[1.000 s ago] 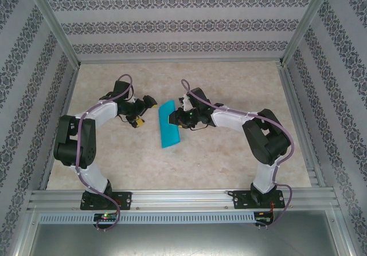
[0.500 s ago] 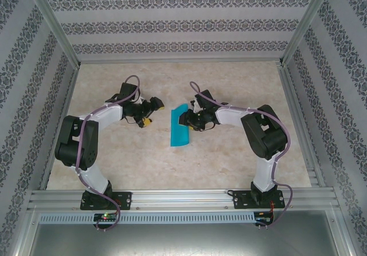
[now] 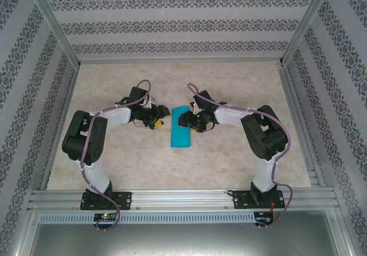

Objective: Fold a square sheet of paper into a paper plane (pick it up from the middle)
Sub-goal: First fold in half a square sheet of paper at the center of the table.

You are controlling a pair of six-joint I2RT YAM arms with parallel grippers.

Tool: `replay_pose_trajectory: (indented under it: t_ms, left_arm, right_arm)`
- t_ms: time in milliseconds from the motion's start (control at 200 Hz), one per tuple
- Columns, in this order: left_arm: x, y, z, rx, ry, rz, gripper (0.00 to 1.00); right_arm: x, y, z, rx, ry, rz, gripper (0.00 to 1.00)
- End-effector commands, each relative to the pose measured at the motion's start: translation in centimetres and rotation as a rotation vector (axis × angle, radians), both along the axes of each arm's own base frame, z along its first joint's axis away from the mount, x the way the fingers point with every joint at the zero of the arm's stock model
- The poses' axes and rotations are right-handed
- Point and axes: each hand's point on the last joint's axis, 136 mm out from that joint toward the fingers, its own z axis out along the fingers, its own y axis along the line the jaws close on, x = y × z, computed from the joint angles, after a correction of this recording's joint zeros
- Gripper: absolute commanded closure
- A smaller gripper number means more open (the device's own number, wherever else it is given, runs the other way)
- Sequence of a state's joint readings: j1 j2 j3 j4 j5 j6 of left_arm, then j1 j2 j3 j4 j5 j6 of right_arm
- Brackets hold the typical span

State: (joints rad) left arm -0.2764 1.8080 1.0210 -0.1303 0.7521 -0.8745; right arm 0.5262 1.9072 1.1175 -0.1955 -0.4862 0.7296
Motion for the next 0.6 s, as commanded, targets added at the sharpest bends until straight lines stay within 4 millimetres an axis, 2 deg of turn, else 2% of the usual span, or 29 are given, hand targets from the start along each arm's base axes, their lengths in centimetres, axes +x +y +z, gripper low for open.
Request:
replay_pose_trajectory:
  t_ms: [0,195,355,595]
  left_arm:
    - [-0.1,-1.4,-0.1,-0.032,-0.019,-0.043,0.44]
    - [-0.1,-2.2,-0.4,-0.038,-0.016,-0.065,0.61]
    - [-0.2,-3.6,-1.1,-0.038,-0.007,-0.096,0.75]
    - [-0.1,-5.1,-2.3,-0.017,0.014,-0.125,0.9]
  right_arm:
    - [0.3,0.0,1.0,-0.008,-0.022,-0.006,0.4]
    - [0.2,-1.0,-0.6,-0.08,0.025,-0.049,0.42]
    - [-0.2,-1.3,-1.8,-0.106,0.06,-0.062,0.44]
    - [-0.5,-1.2,-2.6,-0.13,0.082,-0.062,0.44]
